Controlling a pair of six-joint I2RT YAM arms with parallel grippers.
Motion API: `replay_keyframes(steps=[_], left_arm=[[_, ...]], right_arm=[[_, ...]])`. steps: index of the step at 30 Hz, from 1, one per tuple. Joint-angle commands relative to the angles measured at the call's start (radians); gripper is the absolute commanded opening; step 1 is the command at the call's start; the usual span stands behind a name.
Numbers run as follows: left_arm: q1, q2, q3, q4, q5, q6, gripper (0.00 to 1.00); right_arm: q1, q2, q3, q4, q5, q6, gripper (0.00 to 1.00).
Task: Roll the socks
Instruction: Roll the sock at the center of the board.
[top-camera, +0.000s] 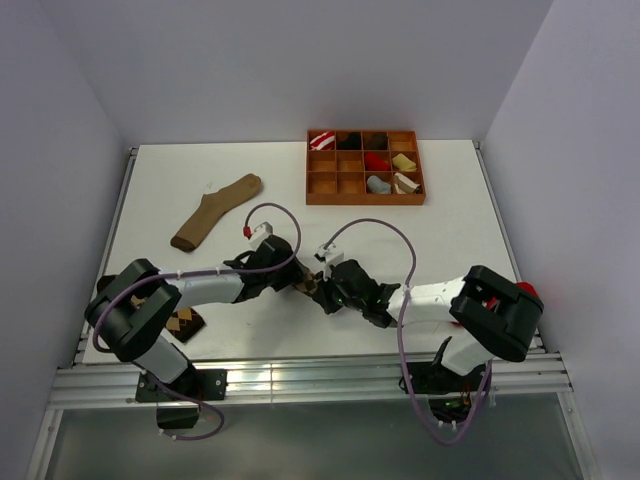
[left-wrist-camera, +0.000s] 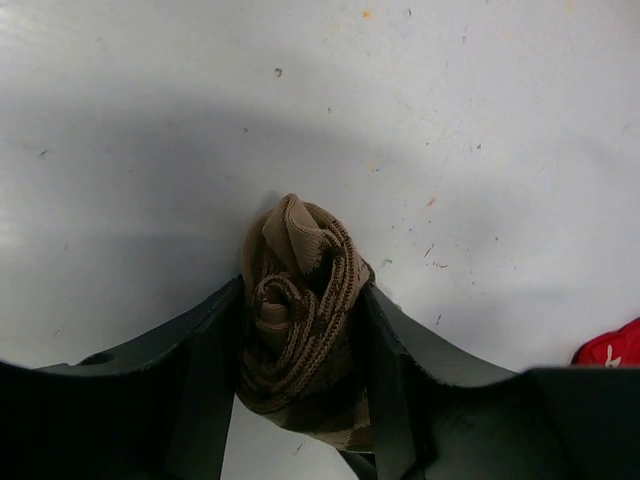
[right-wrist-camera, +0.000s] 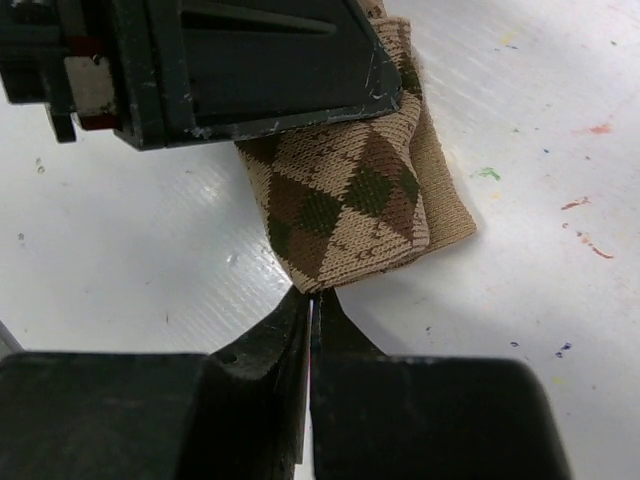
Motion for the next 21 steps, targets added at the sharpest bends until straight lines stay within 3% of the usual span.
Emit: replay_keyframes(steps=[1,4,5,8,11,15,21], left_arm=[[-0.007,0.068,0.011,-0.071,0.079,0.037,0.51],[-0.007,0.094,0.027,-0.120,0.082,0.046,0.45],[-0.007,0.108,0.048,-0.154,0.079,0.060,0.43],[-0.007,0.143,0.102,-0.209,0.076,0.098,0.40],[-0.007,0.169,0.148,-0.275,0.069,0.134,0.39],[-0.007,0.178,0.182,-0.331,0.063,0.174,0.39],[-0.001,0.197,0.245,-0.392,0.056,0.238,0.40]], right_arm=[[-0.030,-0.018,0.045,0.017,-0.025,0.040,0.00],[-0.030,-0.035,0.045,0.006,-0.025,0.031,0.07],[-0.030,-0.050,0.046,-0.001,-0.015,0.013,0.21],[-0.028,-0.095,0.048,-0.032,0.004,-0.032,0.45],[-0.010,-0.147,0.054,-0.066,0.063,-0.102,0.57],[0.024,-0.170,0.095,-0.127,0.183,-0.191,0.63],[0.045,-0.115,0.161,-0.149,0.223,-0.279,0.67]])
